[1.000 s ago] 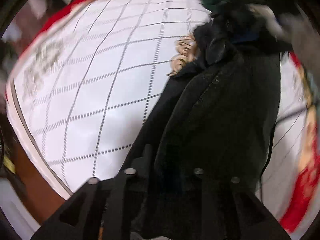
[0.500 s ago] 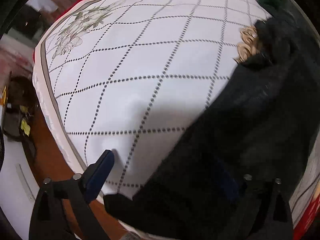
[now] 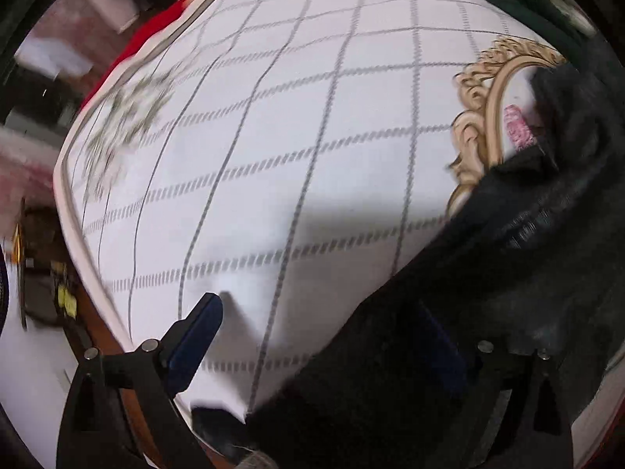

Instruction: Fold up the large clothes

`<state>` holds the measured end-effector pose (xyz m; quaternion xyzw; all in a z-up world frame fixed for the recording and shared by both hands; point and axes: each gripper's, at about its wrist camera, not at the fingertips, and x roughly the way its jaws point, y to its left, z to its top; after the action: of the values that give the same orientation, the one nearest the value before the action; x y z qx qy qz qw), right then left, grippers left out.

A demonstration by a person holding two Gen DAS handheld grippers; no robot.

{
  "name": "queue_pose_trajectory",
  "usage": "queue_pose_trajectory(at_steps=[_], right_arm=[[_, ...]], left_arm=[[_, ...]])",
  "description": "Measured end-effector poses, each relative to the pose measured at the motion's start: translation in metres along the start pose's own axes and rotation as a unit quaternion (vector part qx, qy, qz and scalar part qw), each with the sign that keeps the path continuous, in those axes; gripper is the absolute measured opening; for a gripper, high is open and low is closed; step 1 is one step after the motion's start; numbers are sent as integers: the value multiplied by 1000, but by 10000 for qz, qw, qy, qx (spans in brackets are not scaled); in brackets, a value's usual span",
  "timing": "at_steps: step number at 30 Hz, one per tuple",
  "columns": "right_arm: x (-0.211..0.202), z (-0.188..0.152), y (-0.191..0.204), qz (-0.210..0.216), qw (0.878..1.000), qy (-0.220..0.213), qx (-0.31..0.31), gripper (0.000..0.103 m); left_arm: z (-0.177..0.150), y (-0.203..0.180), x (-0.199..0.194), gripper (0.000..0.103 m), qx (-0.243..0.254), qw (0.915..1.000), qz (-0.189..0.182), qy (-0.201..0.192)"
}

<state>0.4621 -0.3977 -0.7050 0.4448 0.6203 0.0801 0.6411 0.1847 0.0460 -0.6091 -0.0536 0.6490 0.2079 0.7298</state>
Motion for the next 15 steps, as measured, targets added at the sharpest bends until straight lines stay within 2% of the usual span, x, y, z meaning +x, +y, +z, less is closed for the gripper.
queue_pose_trajectory(at_steps=[3,6,7,9,11,15], right_arm=[[-52,-42,-54,-508,9967,-87,626,20],[-80,-77,-87,-1147,9895,325,817,24],[-88,-81,-91,-1244,9882,384,813,30],[-108,-94,-89,-1560,9857,402,503,32],[-123,-101,-79,-1865,9821,268,59,43],[-141,-103,-46,-2320,9701,71,-706,50]], left_arm=[[18,-11,-7,100,425,9988,103,-217],[34,-20,-19,100,460,9989,43,-119],[36,-22,-31,100,416,9990,-71,-165],[33,-27,-49,100,378,9987,-294,-191],[23,-38,-68,100,355,9980,-479,-202],[9,-91,-97,100,336,9963,-756,-225]])
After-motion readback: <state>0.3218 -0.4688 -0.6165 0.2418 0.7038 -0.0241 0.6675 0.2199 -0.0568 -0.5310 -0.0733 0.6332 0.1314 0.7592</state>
